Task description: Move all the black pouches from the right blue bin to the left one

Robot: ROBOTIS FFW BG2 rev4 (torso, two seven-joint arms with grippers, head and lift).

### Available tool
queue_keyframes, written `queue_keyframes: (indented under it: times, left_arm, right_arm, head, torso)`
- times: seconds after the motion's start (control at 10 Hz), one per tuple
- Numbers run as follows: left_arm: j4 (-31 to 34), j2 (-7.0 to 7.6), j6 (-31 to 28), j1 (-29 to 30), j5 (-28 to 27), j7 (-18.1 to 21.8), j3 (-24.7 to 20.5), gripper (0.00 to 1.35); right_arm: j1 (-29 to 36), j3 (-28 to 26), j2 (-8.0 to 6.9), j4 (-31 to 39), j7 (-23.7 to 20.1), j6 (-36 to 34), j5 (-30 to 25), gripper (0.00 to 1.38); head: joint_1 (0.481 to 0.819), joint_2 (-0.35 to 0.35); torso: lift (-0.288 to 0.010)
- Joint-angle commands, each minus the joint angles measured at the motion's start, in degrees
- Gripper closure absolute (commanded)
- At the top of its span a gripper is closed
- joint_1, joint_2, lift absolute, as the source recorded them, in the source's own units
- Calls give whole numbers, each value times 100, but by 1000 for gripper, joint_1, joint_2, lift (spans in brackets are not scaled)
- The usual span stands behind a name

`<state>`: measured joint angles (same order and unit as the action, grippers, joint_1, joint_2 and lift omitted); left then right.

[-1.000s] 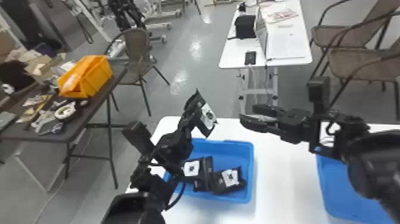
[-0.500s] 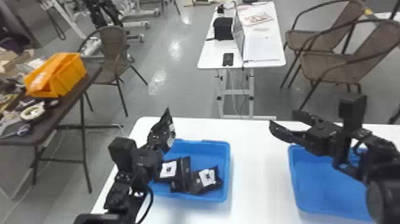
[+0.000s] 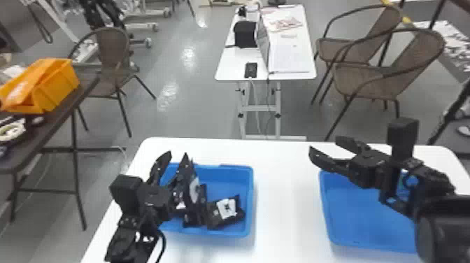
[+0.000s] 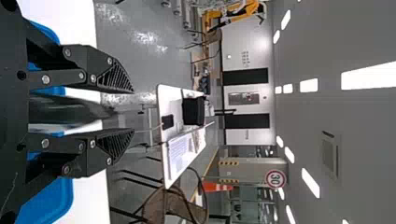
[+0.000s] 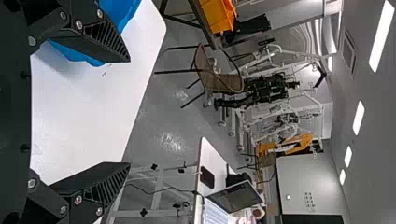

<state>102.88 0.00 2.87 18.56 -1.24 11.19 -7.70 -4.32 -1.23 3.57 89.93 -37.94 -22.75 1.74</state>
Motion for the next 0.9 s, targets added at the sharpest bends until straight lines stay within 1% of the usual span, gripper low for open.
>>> queue_keyframes:
  times: [0.0,0.1,0.2,0.3,0.4,0.5,0.6,0.7,0.8]
  left_arm:
    - [-4,-15,355,-28,168,-3,14,33]
    - [13,-15,548,-63,265,-3,67,110]
    - [66,-15,847,-2,361,-20,93,116]
    - [338,-15,917,236,388,-179,85,116]
    - [576,-15,1102,614,388,-425,49,108]
    - [690,-15,1383,1009,379,-530,-3,87]
    - [822,-15,1480,1396,273,-600,-39,75]
    - [989,-15,1462,1703,54,-636,-74,75]
    - [1085,-15,1427,1906,-87,-653,-135,73]
  right_arm:
    - [107,-9,3,25,6,166,1,254]
    - [291,-79,-23,34,50,509,98,254]
    - [617,-106,-41,306,252,772,37,254]
    - [1091,-79,-58,816,683,974,-218,254]
    - [1627,-79,-146,1176,1123,1317,-174,254]
    - [2128,-114,-260,1449,1492,1678,-95,254]
    - [2541,-185,-331,1625,1597,1985,-16,254]
    - [2928,-237,-362,1792,1606,2205,37,254]
    - [3262,-255,-362,1950,1606,2275,28,254]
  head:
    - [695,138]
    - [695,137]
    - [695,135]
    - [695,125]
    - [695,115]
    - [695,118]
    - [695,122]
    - [695,129]
    - [695,134]
  torso:
    - [10]
    - [10]
    - [10]
    - [10]
    - [10]
    - [10]
    - [10]
    - [10]
    - [10]
